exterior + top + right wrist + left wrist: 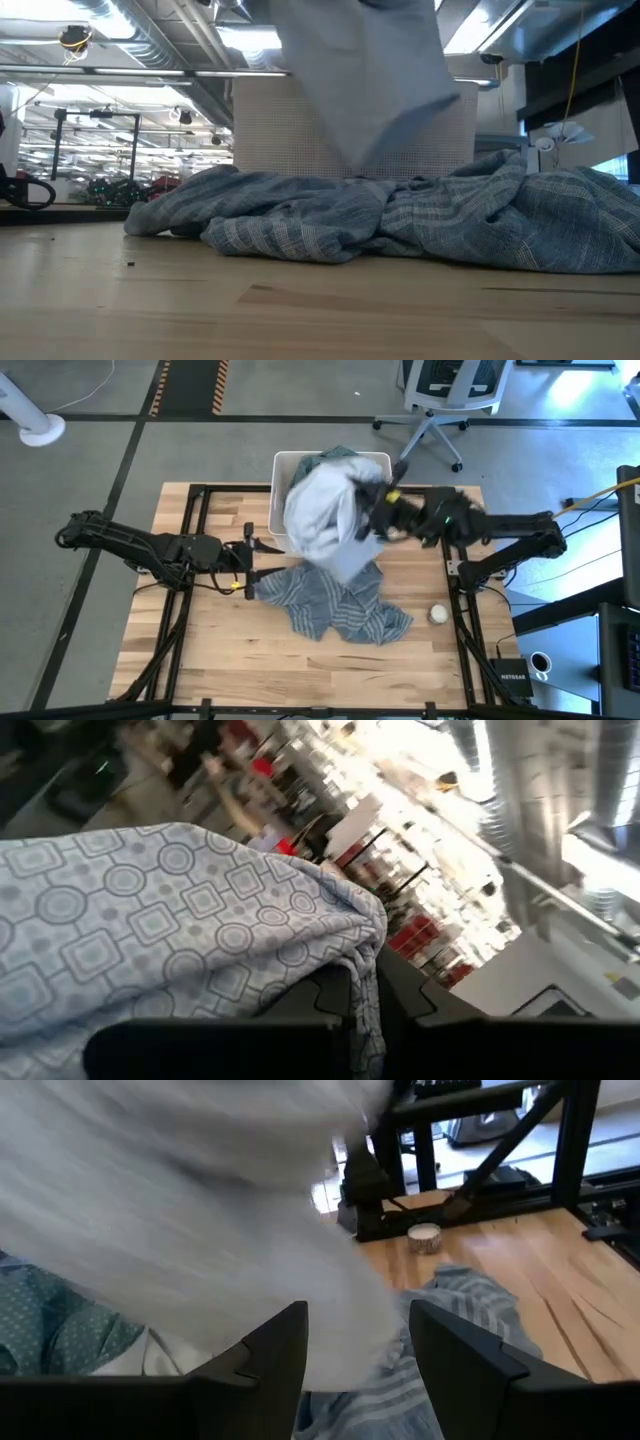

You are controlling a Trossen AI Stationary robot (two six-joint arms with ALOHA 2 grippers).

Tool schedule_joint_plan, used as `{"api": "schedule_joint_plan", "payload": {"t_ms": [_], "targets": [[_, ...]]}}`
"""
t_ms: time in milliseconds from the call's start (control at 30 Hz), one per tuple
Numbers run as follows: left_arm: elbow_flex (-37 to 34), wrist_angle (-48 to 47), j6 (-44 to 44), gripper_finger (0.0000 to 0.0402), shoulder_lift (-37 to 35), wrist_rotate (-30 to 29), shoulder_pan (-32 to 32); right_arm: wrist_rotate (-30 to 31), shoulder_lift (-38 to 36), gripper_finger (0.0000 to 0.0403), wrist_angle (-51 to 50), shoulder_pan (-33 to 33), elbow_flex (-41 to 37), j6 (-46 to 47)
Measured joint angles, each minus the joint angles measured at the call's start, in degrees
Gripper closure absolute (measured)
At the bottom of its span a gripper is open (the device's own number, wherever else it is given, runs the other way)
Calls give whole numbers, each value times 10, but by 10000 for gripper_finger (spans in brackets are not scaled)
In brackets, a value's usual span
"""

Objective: Sort clothes
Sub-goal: Put the white pattern shirt into the white bin

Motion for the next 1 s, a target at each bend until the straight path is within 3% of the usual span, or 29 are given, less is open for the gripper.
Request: {"api": "schedule_joint_plan", "payload": {"t_ms": [567,733,1000], "targets": [[0,-10,0,231,-2,0,0,-130,92,380,18,-178,321,-12],[0,-9,6,231,-2,-1,0,-137,117,379,-5,-201,342,-24],[0,-12,3,231,-2,-1,0,-128,160,378,-206,-251,339,-11]]}}
